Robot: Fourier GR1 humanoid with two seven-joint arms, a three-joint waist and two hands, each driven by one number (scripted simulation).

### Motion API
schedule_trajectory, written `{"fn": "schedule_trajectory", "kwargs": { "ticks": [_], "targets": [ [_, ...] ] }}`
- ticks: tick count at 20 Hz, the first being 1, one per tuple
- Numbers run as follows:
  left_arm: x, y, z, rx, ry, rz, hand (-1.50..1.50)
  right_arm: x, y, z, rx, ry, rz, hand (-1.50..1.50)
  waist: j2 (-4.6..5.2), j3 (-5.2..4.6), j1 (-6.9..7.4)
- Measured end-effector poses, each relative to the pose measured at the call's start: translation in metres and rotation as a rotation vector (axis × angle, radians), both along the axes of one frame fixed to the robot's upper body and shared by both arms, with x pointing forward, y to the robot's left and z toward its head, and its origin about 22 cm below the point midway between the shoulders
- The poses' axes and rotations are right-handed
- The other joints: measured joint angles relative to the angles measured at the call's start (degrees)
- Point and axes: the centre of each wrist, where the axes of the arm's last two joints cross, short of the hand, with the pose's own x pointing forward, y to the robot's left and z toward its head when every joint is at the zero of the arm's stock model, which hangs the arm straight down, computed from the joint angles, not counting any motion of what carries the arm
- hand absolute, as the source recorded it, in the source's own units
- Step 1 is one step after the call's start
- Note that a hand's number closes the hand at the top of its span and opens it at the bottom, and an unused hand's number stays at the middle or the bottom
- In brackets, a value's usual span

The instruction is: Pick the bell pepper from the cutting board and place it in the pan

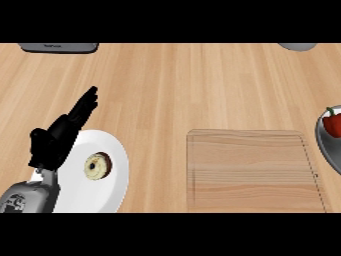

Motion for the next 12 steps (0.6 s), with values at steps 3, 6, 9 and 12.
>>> {"fn": "schedule_trajectory", "kwargs": {
  "ticks": [3, 6, 9, 12],
  "targets": [
    [0.001, 0.004, 0.001, 0.004, -0.006, 0.010, 0.00, -0.015, -0.013, 0.002, 0.010, -0.005, -0.006, -1.50, -0.10, 0.07, -0.57],
    [0.000, 0.005, 0.002, 0.001, -0.001, 0.019, 0.00, -0.028, -0.020, 0.002, 0.006, -0.025, -0.017, -1.50, -0.31, 0.08, -1.04],
    [0.000, 0.005, 0.001, -0.001, 0.008, 0.026, 0.00, -0.041, -0.027, 0.000, -0.004, -0.028, -0.027, -1.50, -0.43, 0.11, -1.48],
    [-0.003, 0.007, 0.001, -0.003, 0.009, 0.026, 0.00, -0.055, -0.033, -0.005, -0.007, -0.023, -0.037, -1.50, -0.62, 0.14, -1.71]
  ]
}}
